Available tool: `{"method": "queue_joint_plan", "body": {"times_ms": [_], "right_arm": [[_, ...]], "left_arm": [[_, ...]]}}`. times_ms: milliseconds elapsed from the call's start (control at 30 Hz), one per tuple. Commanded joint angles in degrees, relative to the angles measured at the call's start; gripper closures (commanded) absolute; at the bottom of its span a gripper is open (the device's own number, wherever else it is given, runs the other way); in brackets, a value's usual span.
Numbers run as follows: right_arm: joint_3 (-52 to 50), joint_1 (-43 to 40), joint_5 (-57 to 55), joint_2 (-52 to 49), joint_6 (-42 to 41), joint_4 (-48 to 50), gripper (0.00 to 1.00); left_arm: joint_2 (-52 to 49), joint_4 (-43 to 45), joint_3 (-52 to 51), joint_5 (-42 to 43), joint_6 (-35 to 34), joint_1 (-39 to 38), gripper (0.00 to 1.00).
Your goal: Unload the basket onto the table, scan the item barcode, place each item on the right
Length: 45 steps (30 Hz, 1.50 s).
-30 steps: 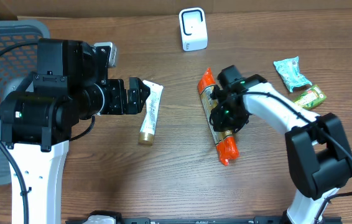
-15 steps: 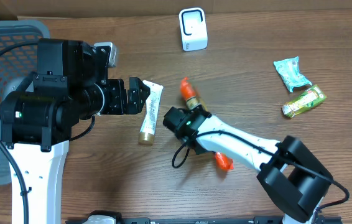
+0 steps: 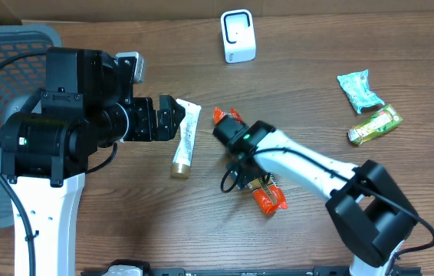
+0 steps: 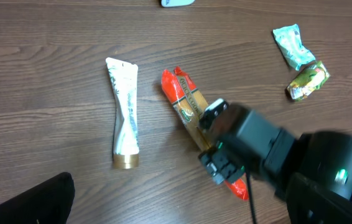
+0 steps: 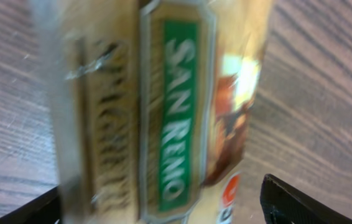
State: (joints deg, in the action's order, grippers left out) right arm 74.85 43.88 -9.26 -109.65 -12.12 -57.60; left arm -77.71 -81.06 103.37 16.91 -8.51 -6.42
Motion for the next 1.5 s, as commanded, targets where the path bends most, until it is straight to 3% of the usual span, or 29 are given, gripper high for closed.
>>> {"method": "queue_joint_plan", "body": {"times_ms": [0,67,267,467,600,667,733,1000,1167,1467], "right_arm": [[-0.92,-3.28,5.64,2.16,5.49,1.66,0.11],[-3.69,-6.36,11.02,2.16,7.39,3.87,0.14],[-5.49,-9.99,21.16,2.16,11.96,5.53,0.35],[-7.3,-11.52,25.73,2.16,11.96,7.19,0.63],[-7.28,-13.35,30.21,2.16,11.96,7.32,0.67],[-7.23,-14.36,32.59,2.16,11.96,7.39,0.78],[-6.16,-17.22,41.94,2.27,12.59,7.32,0.96],[-2.69,-26.05,74.38,5.79,24.13,5.2,0.96],[-1.86,-31.34,88.19,10.19,27.21,4.68,0.96],[0.24,-36.26,94.49,18.36,24.92,5.05,0.96]], "left_arm": [[-0.2,0.04,0.17,0.48,1.25,-0.46,0.0],[-0.2,0.04,0.17,0.48,1.25,-0.46,0.01],[-0.2,0.04,0.17,0.48,1.25,-0.46,0.0],[-0.2,0.04,0.17,0.48,1.25,-0.46,0.0],[-0.2,0.04,0.17,0.48,1.25,-0.46,0.0],[-0.2,0.04,0.17,0.48,1.25,-0.46,0.0],[-0.2,0.04,0.17,0.48,1.25,-0.46,0.0],[-0.2,0.02,0.17,0.48,1.22,-0.46,0.01],[-0.2,0.02,0.17,0.48,1.25,-0.46,0.0],[-0.2,0.02,0.17,0.48,1.25,-0.46,0.0]]}}
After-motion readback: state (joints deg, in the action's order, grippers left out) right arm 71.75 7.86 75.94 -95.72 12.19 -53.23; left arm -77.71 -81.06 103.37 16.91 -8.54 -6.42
